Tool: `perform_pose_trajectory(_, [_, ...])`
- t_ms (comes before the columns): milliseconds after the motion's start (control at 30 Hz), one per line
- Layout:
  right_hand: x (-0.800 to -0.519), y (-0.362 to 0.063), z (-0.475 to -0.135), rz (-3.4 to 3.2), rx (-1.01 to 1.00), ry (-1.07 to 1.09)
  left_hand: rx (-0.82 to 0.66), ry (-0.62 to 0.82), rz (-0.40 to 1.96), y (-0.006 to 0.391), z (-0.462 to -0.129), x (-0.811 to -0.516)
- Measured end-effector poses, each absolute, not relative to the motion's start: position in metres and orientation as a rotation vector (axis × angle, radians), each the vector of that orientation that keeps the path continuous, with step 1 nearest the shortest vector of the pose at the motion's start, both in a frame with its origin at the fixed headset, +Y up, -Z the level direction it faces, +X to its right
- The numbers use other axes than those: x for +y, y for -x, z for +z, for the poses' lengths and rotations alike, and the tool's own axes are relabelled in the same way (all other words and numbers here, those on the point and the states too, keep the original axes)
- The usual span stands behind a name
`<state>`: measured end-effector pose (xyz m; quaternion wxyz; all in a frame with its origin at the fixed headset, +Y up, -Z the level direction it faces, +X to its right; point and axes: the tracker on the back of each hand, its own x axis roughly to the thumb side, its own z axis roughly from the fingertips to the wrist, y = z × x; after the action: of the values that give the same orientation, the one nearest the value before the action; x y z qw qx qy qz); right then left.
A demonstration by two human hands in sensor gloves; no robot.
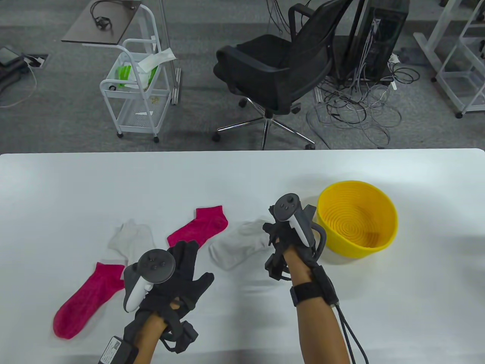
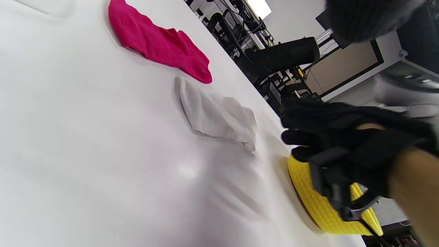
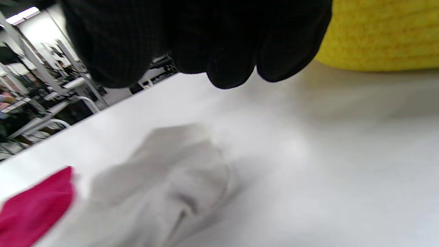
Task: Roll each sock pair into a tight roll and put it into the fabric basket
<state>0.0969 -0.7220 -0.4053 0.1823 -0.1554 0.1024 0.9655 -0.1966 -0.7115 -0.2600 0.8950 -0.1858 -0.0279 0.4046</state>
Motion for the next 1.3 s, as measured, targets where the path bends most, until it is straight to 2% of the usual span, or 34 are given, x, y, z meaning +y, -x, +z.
perform_pose_trajectory(233, [-0.754, -0.091, -0.422, 2.832, 0.316, 0.534, -0.051, 0.391, 0.821, 0.197, -0.26, -0.711])
perform_pose_trajectory(500, [-0.767, -0.078, -0.425, 3.016, 0.209, 0.587, -0.032, 0.403, 0.83, 0.2, -0.261, -0.714])
perform_pose_trajectory(733, [-0.768, -0.074, -0.424, 3.046, 0.161, 0.497, -0.032, 0.403, 0.834, 0.201, -0.261, -0.713])
perform_pose_trajectory(1000, [-0.726, -0.074, -0.396, 2.904, 0.049, 0.125, -0.034, 0.399, 0.839, 0.202, -0.261, -0.712])
perform_pose_trajectory(1300, [-0.656, -0.068, -0.342, 2.564, -0.024, -0.292, -0.003, 0.375, 0.903, 0.212, -0.262, -0.709])
